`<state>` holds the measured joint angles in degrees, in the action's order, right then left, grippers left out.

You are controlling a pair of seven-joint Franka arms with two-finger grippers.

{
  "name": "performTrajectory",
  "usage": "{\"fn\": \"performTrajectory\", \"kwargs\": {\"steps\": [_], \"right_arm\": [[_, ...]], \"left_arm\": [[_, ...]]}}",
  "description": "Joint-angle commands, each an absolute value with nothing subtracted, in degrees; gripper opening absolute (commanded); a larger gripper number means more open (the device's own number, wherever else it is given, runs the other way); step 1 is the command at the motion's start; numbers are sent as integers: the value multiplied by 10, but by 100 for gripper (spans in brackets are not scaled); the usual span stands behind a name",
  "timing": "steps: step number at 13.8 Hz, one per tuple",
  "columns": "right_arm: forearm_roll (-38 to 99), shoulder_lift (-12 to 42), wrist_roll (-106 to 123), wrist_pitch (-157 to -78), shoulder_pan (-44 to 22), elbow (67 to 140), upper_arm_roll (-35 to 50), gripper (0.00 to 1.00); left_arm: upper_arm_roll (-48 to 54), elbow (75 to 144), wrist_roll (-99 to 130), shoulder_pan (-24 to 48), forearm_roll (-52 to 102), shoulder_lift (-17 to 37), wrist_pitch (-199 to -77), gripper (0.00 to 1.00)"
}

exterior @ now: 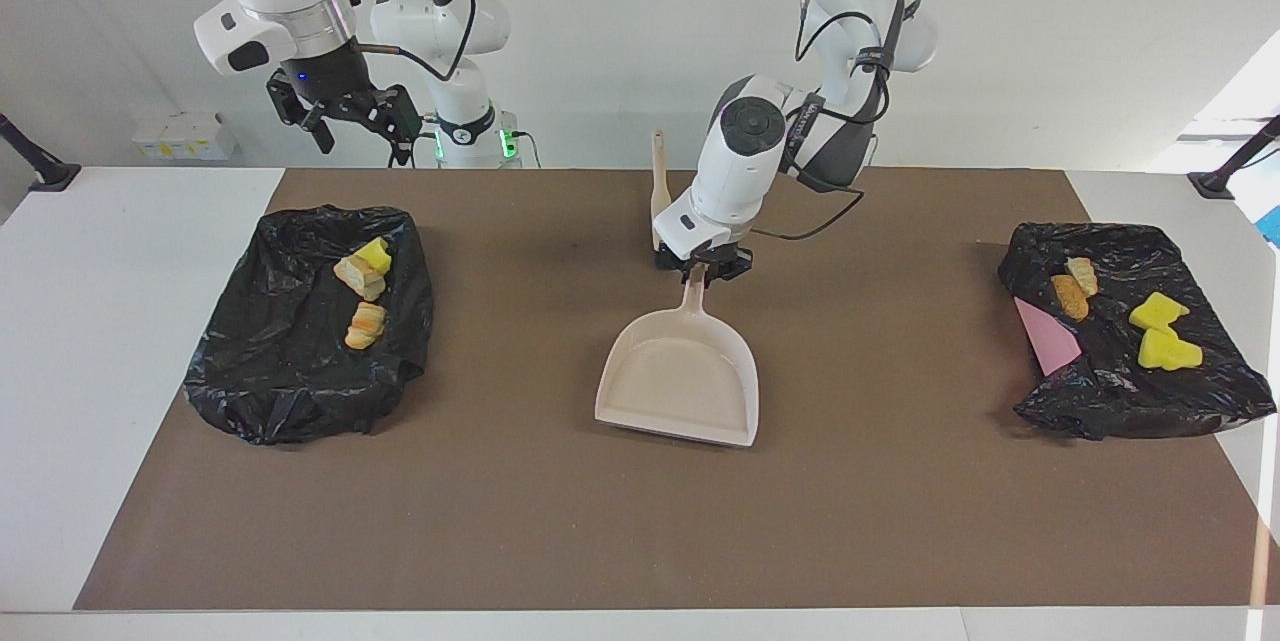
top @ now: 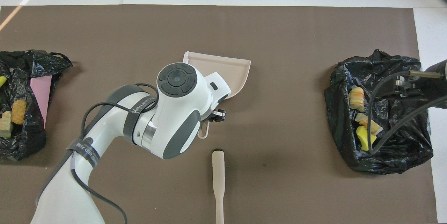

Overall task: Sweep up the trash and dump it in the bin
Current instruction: 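Set the dustpan down at mat center with the left gripper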

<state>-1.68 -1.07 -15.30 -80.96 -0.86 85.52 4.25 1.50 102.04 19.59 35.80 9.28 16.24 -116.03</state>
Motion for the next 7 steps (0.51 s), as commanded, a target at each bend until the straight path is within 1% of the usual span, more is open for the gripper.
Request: {"fn": "performTrajectory", "kwargs": {"steps": [1,2,3,4,5,7], "right_arm": [[-18,-24,-141,-808,-2,869,46,100],[-18,-24,-142,-808,-1,870,46,100],[-18,-25,-142,-809,-1,870,46,100],[-18,-25,-142,-809,-1,870,47,100],[-18,-25,-141,-809,-1,871,46,100],[-18,-25,-141,-809,-1,871,47,100]], "left_arm": [[5,1034,229,394,112,191,-1210,0],[5,1034,236,394,112,194,-1221,0],[5,1028,237,390,112,197,-1216,44],[4,1028,230,387,110,195,-1213,99],[2,1030,229,377,110,190,-1210,100],[2,1027,227,334,109,176,-1180,100]]}}
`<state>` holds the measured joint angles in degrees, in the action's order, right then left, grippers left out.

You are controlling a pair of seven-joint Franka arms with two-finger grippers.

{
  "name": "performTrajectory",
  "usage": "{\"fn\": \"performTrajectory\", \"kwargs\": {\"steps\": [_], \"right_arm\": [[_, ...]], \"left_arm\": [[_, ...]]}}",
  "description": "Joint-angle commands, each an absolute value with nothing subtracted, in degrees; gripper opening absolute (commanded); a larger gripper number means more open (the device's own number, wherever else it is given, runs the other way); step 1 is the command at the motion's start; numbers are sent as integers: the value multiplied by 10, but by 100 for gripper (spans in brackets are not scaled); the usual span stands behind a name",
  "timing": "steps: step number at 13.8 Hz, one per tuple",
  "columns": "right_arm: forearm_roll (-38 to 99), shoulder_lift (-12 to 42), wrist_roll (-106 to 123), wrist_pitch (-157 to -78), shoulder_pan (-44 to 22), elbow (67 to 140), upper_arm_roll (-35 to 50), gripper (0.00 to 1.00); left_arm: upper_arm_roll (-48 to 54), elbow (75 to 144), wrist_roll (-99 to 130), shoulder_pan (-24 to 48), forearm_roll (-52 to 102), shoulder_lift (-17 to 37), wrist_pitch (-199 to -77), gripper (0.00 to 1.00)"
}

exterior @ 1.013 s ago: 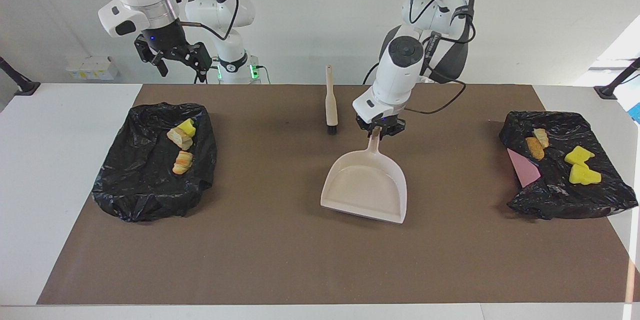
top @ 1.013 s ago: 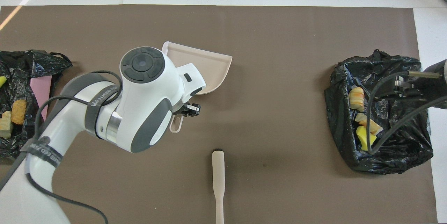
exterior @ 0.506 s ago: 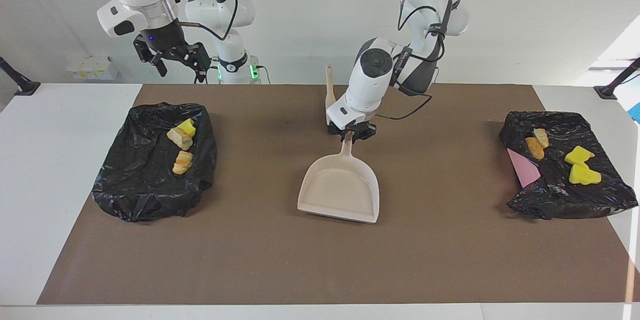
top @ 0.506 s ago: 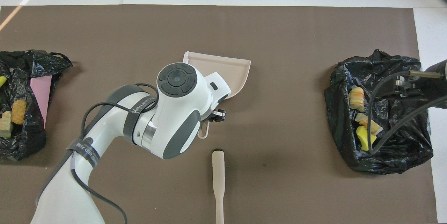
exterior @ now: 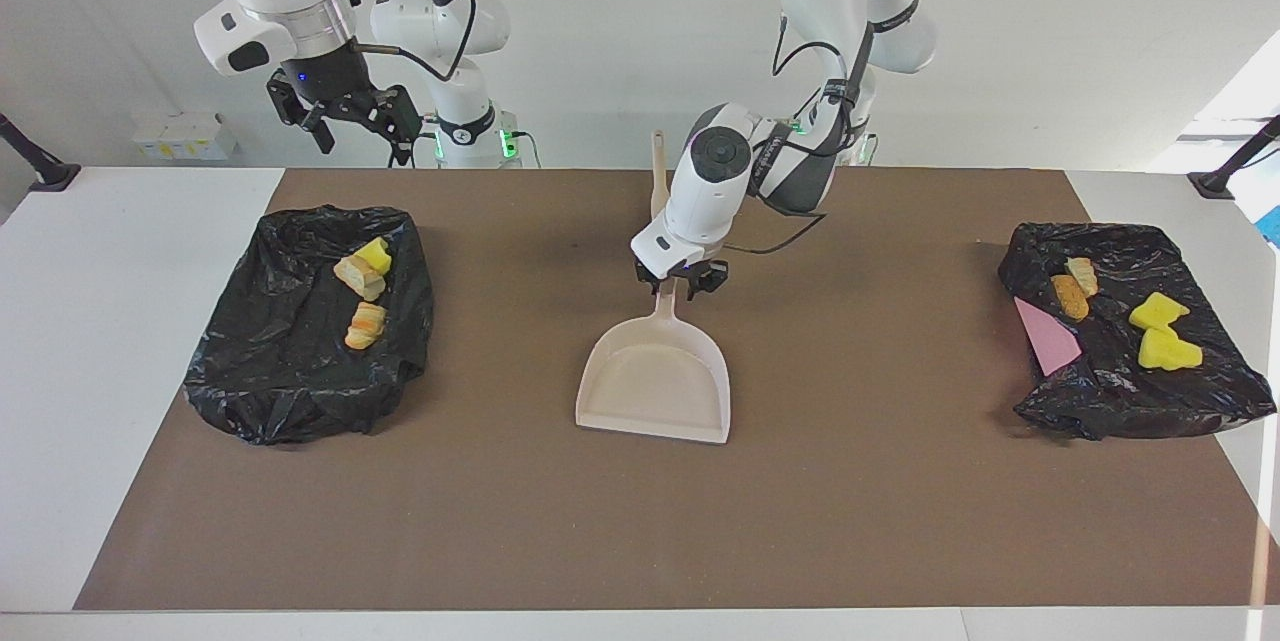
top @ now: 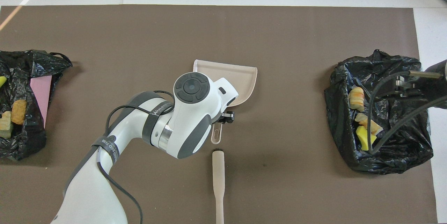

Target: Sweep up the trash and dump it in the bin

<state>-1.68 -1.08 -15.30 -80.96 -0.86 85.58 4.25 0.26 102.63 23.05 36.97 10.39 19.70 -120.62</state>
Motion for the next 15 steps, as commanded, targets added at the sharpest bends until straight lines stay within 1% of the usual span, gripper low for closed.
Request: {"fn": "performTrajectory", "kwargs": {"steps": [1,5,9,15], "right_arm": [[-18,-25,-141,-809,-2,871,46,100],[-18,-25,-141,-809,-1,871,46,100],[-18,-25,-141,-809,-1,871,46,100],[-18,-24,-143,-811,-1,870,46,100]], "left_arm": [[2,1027,228,324,109,162,-1172,100],[-2,1023,228,270,108,153,-1165,100],[-2,1019,222,166,105,152,-1171,100],[-2,979,40,71,48,144,-1165,100]]}}
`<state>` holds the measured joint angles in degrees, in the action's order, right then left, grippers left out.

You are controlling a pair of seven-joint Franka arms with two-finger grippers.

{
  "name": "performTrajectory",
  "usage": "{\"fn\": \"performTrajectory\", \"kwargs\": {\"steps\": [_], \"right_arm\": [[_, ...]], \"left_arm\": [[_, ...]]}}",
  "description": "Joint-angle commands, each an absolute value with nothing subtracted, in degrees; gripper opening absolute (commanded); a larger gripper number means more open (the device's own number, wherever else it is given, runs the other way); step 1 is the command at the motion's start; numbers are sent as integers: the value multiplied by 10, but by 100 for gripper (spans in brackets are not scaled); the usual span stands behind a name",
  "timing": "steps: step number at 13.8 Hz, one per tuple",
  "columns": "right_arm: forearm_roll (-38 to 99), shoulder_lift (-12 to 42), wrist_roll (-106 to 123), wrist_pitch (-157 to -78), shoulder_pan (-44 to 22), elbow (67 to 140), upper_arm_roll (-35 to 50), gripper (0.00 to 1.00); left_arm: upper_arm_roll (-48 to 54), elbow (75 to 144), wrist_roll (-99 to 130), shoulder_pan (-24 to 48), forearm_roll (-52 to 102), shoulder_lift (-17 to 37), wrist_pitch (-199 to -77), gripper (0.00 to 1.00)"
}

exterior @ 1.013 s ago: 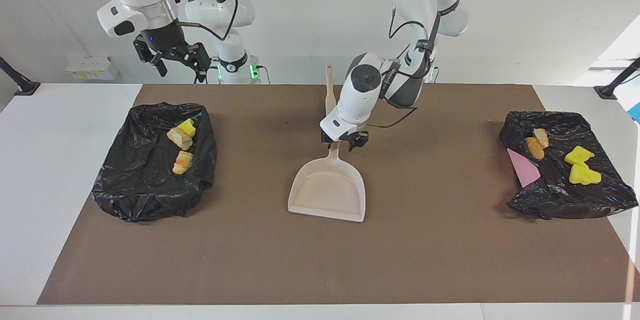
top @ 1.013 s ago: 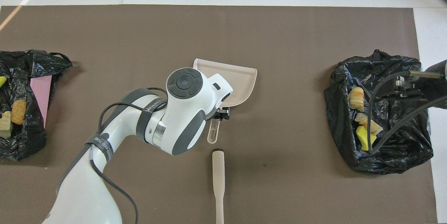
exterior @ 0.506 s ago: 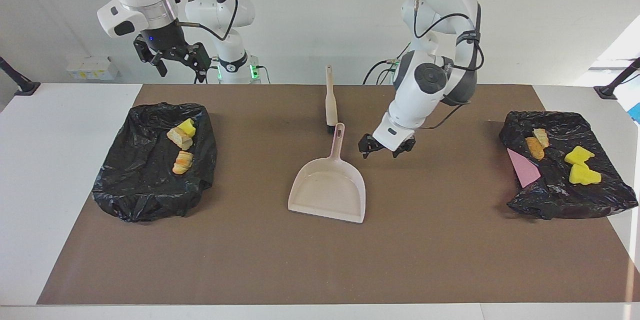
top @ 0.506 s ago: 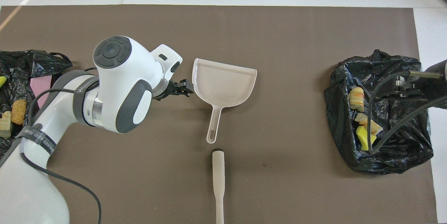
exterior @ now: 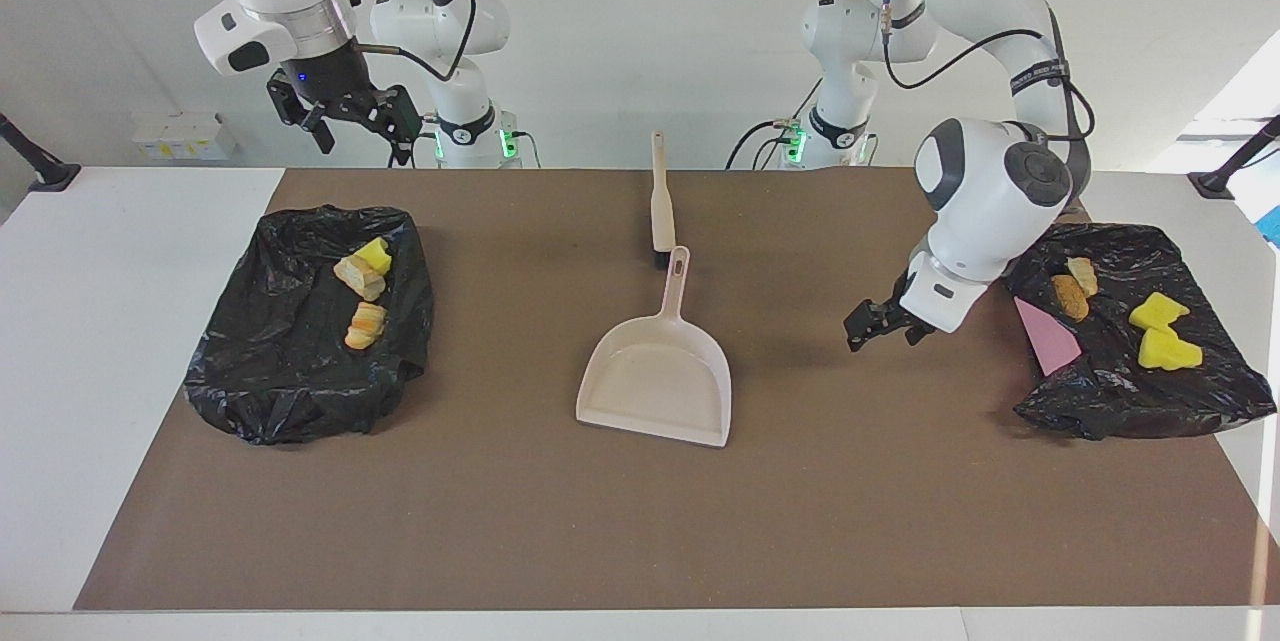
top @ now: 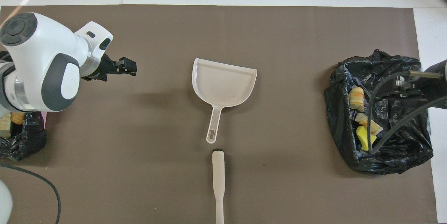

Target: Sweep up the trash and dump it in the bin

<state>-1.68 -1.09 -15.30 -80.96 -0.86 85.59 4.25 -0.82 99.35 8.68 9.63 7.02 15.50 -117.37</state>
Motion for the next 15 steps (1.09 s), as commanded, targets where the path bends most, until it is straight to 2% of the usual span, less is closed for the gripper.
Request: {"fn": "performTrajectory", "kwargs": {"steps": [1,5,9,12,15], "right_arm": [[-18,-24,-143,-816,0,870,46,100],[-18,-24,-143,-822,2,870,46,100],[-18,-24,-142,-823,3,870,46,100],[-14,-23,-141,-823,10,871,46,100],[-14,-23,-141,-823,10,871,46,100]], "left_arm": [[-2,979,11,59,43,133,-1163,100],[-3,978,-18,20,41,78,-1103,100],[-21,974,-19,18,18,24,-1026,100],[-28,963,-18,18,17,-2,-983,100],[-28,922,-18,18,17,-4,-925,100]]}}
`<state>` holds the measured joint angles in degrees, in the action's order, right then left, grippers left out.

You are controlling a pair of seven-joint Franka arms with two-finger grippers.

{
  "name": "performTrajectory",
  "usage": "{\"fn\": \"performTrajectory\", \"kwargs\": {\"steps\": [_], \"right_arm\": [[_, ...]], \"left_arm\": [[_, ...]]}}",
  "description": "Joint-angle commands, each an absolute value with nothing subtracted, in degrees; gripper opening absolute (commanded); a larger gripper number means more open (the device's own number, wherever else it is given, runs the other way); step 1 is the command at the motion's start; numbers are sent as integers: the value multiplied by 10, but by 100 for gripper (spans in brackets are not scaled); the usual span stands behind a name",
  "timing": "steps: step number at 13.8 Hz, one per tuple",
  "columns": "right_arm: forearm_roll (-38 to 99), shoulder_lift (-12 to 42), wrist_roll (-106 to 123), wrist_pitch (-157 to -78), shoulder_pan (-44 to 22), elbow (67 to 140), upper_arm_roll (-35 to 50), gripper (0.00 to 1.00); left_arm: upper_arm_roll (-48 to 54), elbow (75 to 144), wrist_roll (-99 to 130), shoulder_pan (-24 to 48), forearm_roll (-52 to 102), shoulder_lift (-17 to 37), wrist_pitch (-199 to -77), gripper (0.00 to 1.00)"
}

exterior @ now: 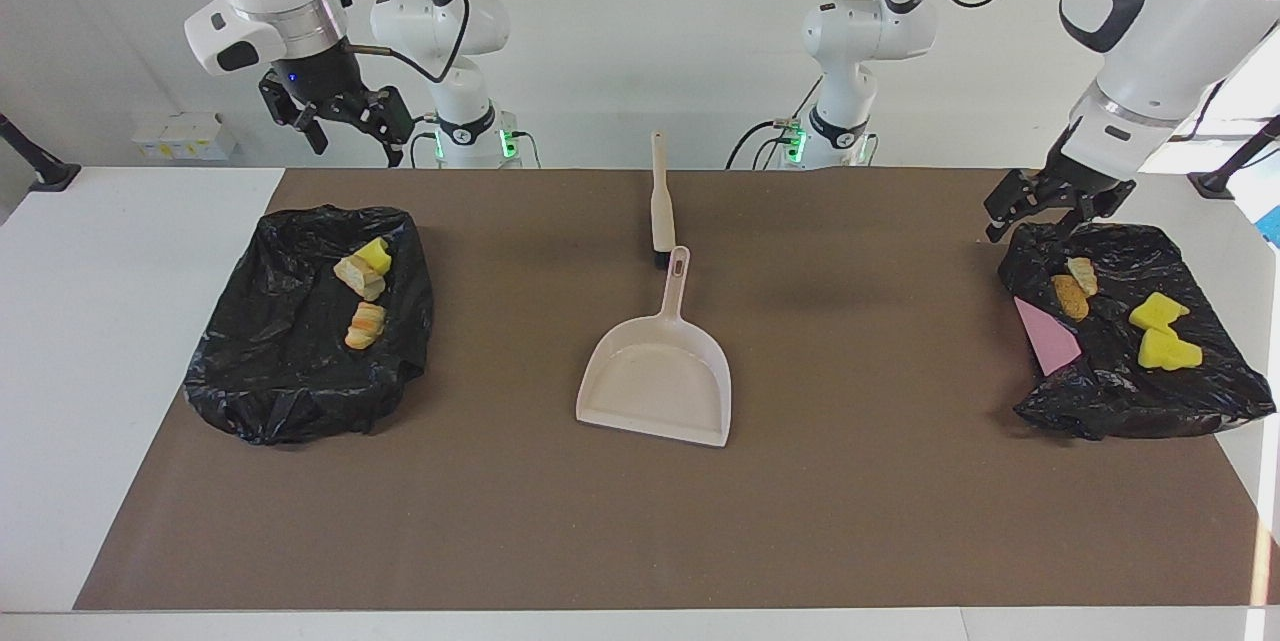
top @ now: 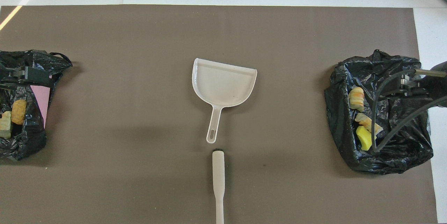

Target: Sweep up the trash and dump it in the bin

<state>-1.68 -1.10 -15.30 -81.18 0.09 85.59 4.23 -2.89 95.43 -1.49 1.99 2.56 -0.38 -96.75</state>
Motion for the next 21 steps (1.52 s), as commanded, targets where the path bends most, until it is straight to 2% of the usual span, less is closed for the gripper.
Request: {"fn": "performTrajectory", "kwargs": {"steps": [1,4,8,21], "right_arm": [[-14,-23,-141,-823,10,870,46,100],[-19,-21,-142,-823,9,868,46,100],[-18,-20,-139,-823,9,867,46,100],[-7,-19,-106,-831,1,864,54,100]], "left_arm": [[-28,905,-18,18,17,-4,-902,100],[-28,879,-11,18,8,-1,-853,100],[-25,904,-9,24,2,-21,-853,100],[-20,899,-9,28,7,-21,-849,100]]}}
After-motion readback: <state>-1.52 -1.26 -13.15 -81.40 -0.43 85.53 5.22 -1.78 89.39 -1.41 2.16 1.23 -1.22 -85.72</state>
